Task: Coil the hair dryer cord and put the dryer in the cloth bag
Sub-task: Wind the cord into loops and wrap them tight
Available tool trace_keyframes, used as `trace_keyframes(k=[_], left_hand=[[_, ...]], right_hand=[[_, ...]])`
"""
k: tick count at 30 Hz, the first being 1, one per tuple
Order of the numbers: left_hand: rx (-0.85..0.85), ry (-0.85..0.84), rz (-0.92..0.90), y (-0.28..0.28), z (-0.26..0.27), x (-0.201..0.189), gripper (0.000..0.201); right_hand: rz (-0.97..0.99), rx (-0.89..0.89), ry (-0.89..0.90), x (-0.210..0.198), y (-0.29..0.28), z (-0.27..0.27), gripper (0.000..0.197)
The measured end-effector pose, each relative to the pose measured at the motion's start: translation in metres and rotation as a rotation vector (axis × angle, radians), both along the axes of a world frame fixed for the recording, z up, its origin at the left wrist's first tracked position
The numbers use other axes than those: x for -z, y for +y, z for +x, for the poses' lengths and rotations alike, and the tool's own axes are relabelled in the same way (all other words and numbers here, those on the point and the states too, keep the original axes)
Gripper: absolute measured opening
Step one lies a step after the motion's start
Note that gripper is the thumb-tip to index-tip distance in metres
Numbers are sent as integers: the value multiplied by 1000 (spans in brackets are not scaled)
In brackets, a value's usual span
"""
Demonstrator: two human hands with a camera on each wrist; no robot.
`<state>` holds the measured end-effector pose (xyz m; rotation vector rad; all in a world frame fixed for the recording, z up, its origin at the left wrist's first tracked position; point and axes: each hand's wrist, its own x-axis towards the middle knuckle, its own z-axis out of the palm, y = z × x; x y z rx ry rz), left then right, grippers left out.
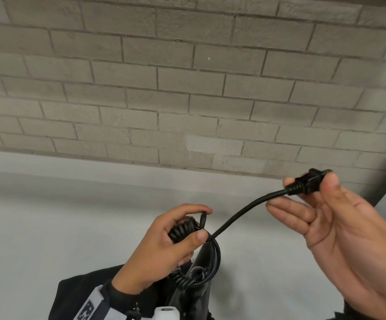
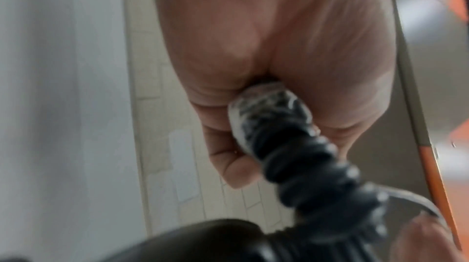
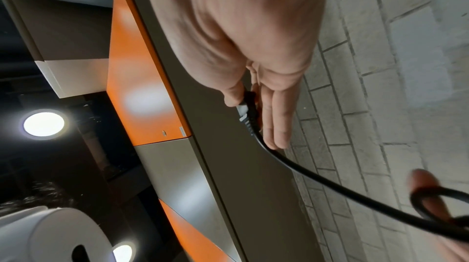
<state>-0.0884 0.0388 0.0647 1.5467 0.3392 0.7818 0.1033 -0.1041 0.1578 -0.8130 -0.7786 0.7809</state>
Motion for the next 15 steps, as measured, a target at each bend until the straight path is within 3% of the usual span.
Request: trace_keyframes(k=[5,9,12,13,15], left_hand=[[-68,83,110,4,-6,-4,40],[-113,163,241,1,-8,-8,34],[-124,195,282,-1,-8,-9,61],[-115,190,304,-2,-8,-10,62],[-94,172,355,-1,-9,-12,44]], right_hand=[[34,21,-38,-19,4,14,39],[27,35,47,-25,12,24,34],[12,42,106,-21,18,25,30],[12,44,115,-19,18,25,30],[22,48,132,-19,17,26,29]])
